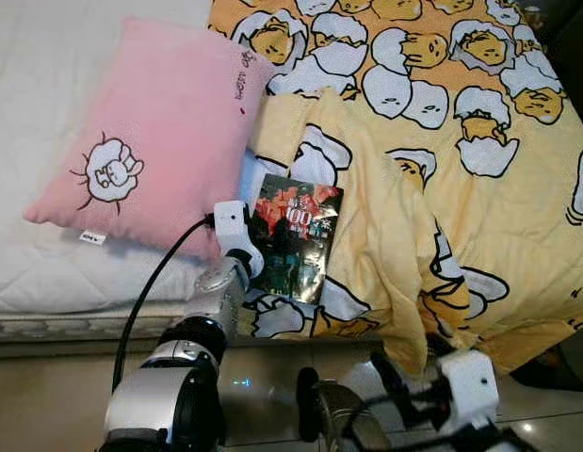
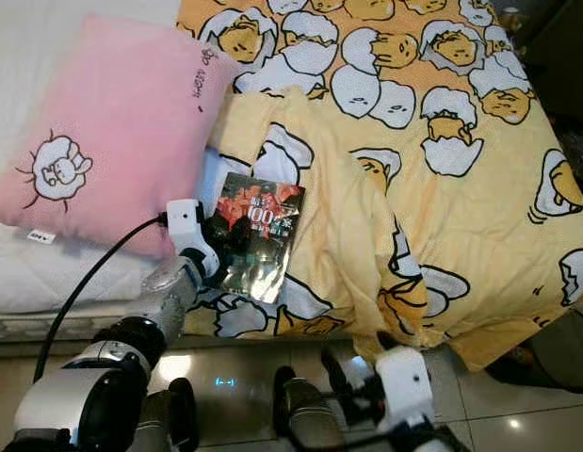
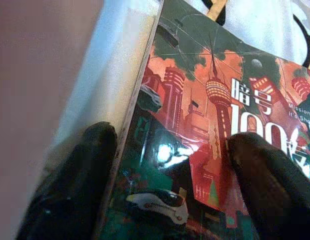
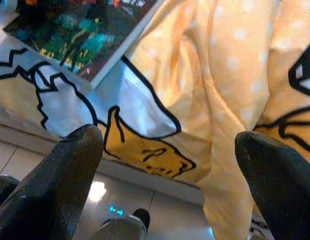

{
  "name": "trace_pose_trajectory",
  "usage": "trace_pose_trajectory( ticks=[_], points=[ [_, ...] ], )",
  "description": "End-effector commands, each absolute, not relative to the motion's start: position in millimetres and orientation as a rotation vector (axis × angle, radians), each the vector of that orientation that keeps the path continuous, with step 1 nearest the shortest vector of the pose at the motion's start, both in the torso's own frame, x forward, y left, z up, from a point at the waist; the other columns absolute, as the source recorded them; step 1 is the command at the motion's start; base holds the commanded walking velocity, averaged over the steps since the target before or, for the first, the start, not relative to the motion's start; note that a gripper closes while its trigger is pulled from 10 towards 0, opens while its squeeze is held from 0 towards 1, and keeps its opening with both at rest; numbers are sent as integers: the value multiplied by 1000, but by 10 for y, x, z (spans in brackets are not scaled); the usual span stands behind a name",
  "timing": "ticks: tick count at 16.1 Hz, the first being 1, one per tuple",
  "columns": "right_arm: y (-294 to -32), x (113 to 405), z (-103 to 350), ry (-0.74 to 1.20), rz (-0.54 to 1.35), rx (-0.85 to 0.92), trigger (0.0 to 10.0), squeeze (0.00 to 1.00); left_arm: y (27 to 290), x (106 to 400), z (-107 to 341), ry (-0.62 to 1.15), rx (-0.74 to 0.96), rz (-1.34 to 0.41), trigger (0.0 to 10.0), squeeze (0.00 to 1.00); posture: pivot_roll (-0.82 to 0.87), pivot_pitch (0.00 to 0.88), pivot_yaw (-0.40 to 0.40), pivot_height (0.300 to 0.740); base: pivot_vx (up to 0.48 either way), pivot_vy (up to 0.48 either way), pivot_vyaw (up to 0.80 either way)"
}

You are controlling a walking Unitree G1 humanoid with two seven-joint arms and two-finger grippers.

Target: Clean up the room

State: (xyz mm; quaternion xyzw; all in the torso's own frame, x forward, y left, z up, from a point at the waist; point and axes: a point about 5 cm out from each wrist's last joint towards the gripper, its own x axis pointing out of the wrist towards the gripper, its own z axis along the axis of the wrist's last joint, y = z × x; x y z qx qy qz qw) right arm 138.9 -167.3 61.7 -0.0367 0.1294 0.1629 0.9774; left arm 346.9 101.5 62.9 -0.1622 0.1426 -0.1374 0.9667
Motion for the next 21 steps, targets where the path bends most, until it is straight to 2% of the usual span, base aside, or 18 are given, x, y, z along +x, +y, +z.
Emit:
trace_pose_trajectory(
  ticks=[1,5,8,13,16,19,21],
  points=[
    [-1737,1320,536,320,326,-78,10000,0,958,3150,168,519,-364,-265,0,0,-261,284,-142,740,0,0,0],
    [-1705,1337,518,324,338,-66,10000,0,935,3142,177,509,-396,-313,0,0,-260,284,-130,740,0,0,0],
    [-1703,1320,514,329,338,-60,10000,0,805,3116,198,500,-395,-428,0,0,-263,288,-128,740,0,0,0],
    [-1706,1384,489,324,334,-57,10000,0,745,3173,305,441,-473,-472,0,0,-256,279,-120,740,0,0,0],
    [-1685,1445,466,312,325,-49,10000,0,735,3190,351,405,-509,-488,0,0,-239,265,-103,740,0,0,0],
    [-1662,1541,437,296,314,-39,10000,0,869,3292,492,316,-501,-483,0,0,-216,241,-88,740,0,0,0],
    [-1638,1601,410,290,318,-33,10000,0,867,3325,547,291,-508,-493,0,0,-191,223,-83,740,0,0,0]
  ],
)
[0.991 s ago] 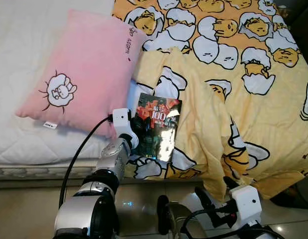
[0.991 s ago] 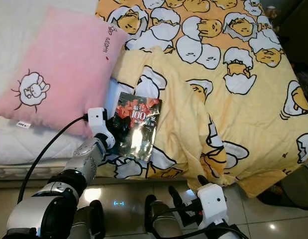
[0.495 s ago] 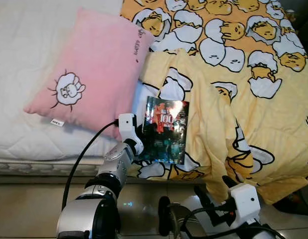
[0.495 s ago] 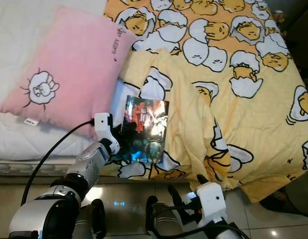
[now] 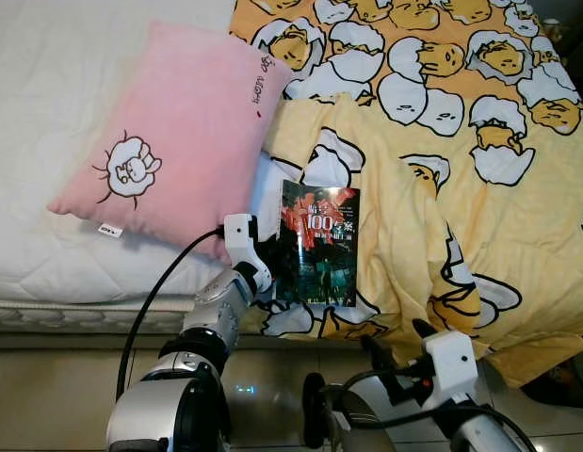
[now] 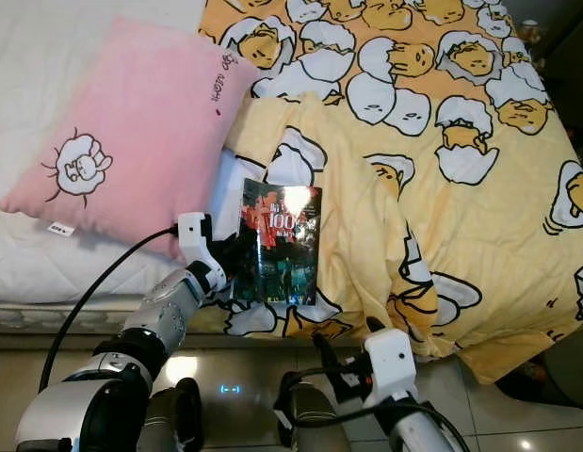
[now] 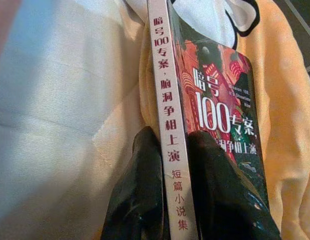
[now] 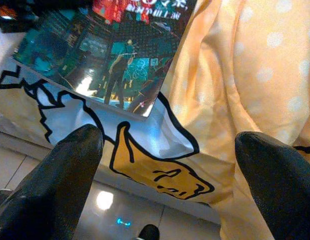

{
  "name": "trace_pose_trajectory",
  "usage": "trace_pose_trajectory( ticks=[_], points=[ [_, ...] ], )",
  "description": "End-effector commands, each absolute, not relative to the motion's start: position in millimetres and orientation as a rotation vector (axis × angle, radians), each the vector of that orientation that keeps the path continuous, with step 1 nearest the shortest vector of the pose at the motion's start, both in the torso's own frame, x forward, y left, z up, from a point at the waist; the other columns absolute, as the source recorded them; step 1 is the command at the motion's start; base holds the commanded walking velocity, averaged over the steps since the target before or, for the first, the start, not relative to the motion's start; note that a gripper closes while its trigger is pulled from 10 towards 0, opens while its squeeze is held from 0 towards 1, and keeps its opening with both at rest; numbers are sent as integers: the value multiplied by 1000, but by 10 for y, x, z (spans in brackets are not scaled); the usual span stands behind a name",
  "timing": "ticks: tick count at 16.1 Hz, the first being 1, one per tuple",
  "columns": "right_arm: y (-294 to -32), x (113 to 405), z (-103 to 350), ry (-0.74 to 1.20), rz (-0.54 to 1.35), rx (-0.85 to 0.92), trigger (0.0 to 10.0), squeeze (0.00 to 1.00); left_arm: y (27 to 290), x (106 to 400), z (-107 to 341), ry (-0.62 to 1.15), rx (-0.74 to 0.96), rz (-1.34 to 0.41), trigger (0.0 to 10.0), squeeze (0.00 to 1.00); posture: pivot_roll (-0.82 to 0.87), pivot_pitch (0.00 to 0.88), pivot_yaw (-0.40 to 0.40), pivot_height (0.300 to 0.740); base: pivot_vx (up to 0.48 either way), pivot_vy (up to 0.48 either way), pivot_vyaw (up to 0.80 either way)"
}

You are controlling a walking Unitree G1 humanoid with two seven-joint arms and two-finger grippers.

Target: Clean up the room

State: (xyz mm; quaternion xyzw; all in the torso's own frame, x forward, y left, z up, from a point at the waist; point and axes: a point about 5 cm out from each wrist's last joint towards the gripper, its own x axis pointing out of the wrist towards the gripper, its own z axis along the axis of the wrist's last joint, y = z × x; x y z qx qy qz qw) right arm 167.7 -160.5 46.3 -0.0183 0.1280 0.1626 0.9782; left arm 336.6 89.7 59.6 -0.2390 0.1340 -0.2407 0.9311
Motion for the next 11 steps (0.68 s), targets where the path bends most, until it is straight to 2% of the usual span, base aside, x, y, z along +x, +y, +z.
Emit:
trace_pose_trajectory(
  ticks=[1,4,8,11],
  points=[
    [-1624,1632,393,288,320,-31,10000,0,861,3338,563,284,-515,-488,0,0,-184,213,-80,740,0,0,0],
    [-1565,1917,413,232,309,-25,10000,0,783,3483,874,154,-515,-541,0,0,-142,134,-53,740,0,0,0],
    [-1653,2411,527,133,187,23,10000,0,638,3463,1565,-159,-222,-730,0,0,-90,24,9,740,0,0,0],
    [-1637,2497,517,120,165,39,10000,0,741,3456,1696,-233,-79,-693,0,0,-73,0,18,740,0,0,0]
  ],
)
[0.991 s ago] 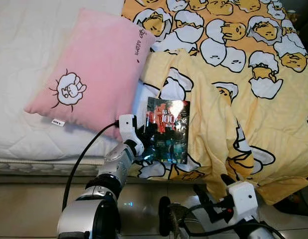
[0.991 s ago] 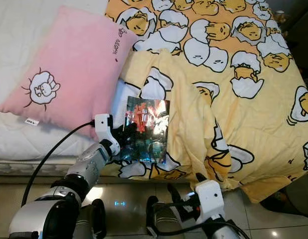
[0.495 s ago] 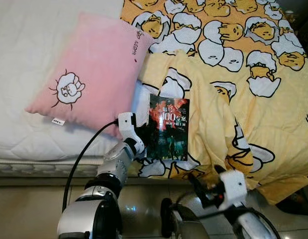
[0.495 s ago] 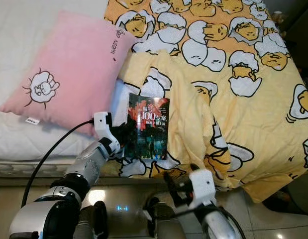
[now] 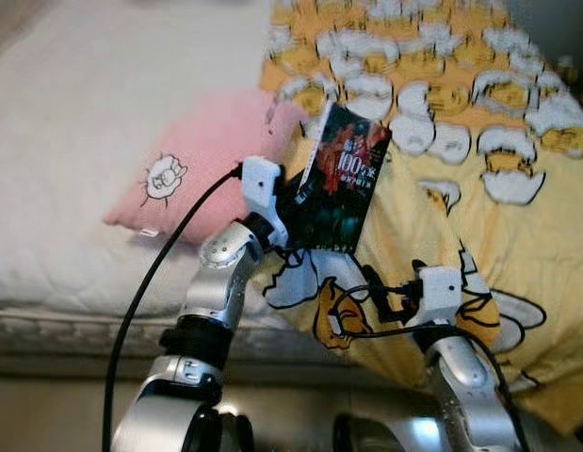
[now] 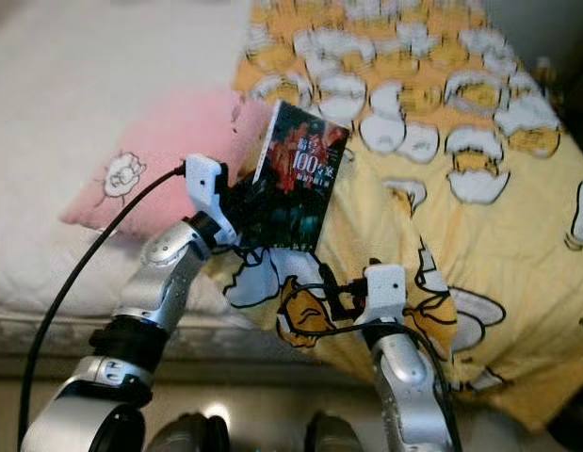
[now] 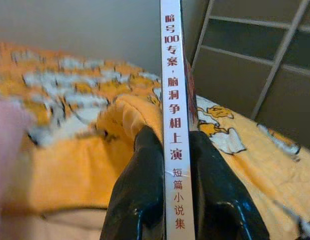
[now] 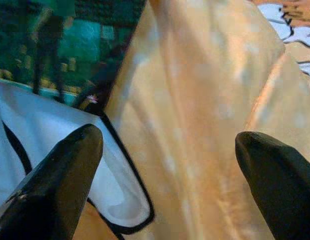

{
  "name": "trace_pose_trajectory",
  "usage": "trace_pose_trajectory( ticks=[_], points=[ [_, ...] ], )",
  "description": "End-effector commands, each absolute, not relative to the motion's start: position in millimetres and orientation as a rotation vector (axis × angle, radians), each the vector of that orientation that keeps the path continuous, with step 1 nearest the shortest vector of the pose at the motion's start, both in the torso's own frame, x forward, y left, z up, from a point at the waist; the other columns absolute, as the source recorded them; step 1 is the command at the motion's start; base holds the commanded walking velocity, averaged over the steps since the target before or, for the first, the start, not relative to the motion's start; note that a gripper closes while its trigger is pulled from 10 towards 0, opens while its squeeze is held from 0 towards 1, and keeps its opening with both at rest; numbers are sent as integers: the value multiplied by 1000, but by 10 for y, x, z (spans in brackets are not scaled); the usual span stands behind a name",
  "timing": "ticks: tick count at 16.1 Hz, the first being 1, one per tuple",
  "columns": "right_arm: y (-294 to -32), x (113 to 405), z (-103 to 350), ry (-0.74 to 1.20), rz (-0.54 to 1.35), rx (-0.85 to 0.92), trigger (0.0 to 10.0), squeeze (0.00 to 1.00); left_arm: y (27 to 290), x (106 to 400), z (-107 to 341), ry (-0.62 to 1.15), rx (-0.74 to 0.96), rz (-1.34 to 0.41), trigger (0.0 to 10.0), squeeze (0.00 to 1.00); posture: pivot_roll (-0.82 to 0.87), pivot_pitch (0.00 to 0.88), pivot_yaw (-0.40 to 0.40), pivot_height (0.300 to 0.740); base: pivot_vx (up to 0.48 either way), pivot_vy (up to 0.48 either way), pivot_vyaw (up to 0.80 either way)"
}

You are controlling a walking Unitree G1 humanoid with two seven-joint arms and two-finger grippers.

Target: Clean up the room

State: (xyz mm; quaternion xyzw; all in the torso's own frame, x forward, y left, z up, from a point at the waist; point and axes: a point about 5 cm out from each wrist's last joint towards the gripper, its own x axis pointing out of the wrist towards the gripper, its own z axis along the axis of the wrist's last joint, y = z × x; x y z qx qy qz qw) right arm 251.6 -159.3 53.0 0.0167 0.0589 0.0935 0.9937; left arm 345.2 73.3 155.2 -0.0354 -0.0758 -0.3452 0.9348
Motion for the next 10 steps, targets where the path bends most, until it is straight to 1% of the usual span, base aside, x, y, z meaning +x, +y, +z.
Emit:
trace_pose_trajectory(
  ticks=[1,2,5,6,7,10],
  points=[
    [-1605,2518,503,118,169,42,10000,0,771,3439,1641,-213,-8,-693,0,0,-62,0,15,740,0,0,0],
    [-1546,2503,454,130,196,43,10000,0,727,3409,1426,-126,22,-690,0,0,-61,0,11,740,0,0,0],
    [-1527,2513,420,133,214,35,10000,0,631,3394,1225,-16,25,-666,0,0,-65,0,-3,740,0,0,0],
    [-1536,2509,411,134,217,30,10000,0,631,3435,1122,37,35,-606,10000,906,-79,0,-10,740,0,0,0],
    [-1540,2503,411,135,218,27,10000,0,630,3451,1078,60,37,-592,10000,1000,-81,0,-11,740,0,0,0],
    [-1586,2425,372,153,219,13,10000,0,585,3507,878,186,75,-500,10000,1000,-120,39,-20,740,0,0,0]
  ],
)
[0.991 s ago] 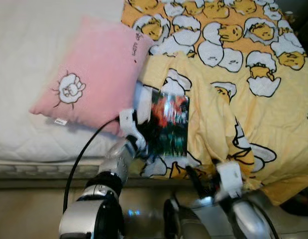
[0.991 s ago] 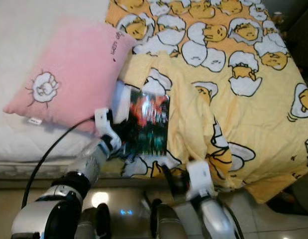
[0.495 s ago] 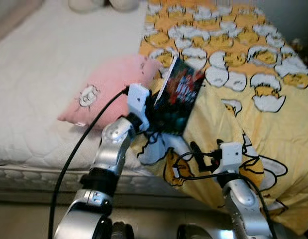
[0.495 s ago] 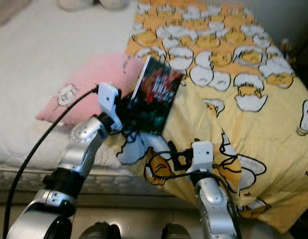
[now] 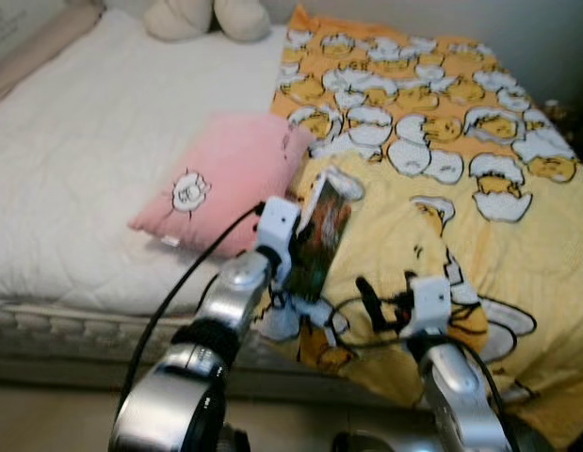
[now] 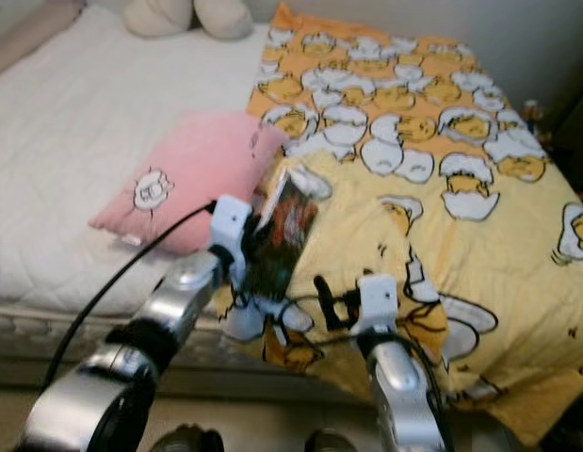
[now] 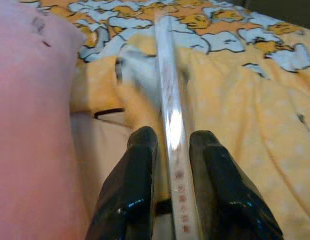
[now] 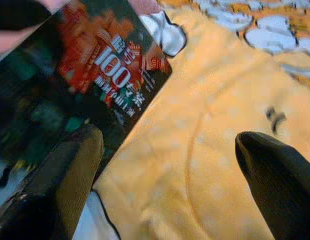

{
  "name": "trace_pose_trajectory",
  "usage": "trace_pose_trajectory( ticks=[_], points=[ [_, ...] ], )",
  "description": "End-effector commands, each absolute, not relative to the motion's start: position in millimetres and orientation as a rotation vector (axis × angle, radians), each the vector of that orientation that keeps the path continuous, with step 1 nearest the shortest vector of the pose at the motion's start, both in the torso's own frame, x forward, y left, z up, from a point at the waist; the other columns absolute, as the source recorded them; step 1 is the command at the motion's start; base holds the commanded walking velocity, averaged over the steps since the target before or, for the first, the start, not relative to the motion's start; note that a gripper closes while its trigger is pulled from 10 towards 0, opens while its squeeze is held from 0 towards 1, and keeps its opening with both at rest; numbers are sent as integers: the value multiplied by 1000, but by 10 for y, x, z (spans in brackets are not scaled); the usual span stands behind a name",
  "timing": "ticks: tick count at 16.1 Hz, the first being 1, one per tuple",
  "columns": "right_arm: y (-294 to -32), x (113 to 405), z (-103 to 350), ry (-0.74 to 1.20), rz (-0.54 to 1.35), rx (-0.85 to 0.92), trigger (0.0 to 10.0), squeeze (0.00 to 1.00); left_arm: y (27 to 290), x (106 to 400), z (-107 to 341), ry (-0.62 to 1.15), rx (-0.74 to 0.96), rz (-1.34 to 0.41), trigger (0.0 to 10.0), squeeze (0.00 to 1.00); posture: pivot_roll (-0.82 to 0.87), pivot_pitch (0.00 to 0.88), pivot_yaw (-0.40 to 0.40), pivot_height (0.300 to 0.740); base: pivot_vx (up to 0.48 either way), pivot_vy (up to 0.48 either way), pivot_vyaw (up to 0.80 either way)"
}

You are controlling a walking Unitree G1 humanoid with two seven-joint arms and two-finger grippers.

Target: Clean up the room

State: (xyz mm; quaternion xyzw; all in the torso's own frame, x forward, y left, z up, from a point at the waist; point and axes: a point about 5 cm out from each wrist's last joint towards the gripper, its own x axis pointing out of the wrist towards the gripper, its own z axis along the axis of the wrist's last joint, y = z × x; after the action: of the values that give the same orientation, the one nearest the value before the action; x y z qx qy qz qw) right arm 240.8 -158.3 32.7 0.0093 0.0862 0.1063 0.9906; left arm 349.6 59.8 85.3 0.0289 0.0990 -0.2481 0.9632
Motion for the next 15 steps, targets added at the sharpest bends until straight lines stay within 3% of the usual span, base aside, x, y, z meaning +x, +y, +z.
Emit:
trace_pose_trajectory(
  ticks=[1,2,3,7,10,13,14,15],
  points=[
    [-1584,2376,363,158,224,6,10000,0,582,3507,828,223,68,-466,10000,1000,-145,58,-21,740,0,0,0],
    [-1580,2329,355,161,228,1,10000,0,570,3498,790,250,61,-452,10000,1000,-160,69,-16,740,0,0,0],
    [-1586,2254,338,169,229,-7,10000,0,525,3473,747,273,78,-450,10000,0,-179,85,-13,740,0,0,0],
    [-1617,2123,298,193,210,-11,10000,0,498,3451,691,294,90,-410,10000,0,-204,104,-6,740,0,0,0],
    [-1626,2057,285,202,198,-9,10000,0,599,3560,926,53,421,-312,10000,0,-199,113,2,740,0,0,0],
    [-1627,2051,282,208,186,-1,10000,0,984,3576,994,-56,503,-167,10000,0,-173,115,2,740,0,0,0],
    [-1620,2052,275,211,189,2,10000,0,1096,3560,948,-24,472,-149,10000,1000,-157,117,-4,740,0,0,0],
    [-1614,2053,270,213,192,3,10000,0,1132,3553,924,-8,447,-145,10000,1000,-157,117,-4,740,0,0,0]
  ],
)
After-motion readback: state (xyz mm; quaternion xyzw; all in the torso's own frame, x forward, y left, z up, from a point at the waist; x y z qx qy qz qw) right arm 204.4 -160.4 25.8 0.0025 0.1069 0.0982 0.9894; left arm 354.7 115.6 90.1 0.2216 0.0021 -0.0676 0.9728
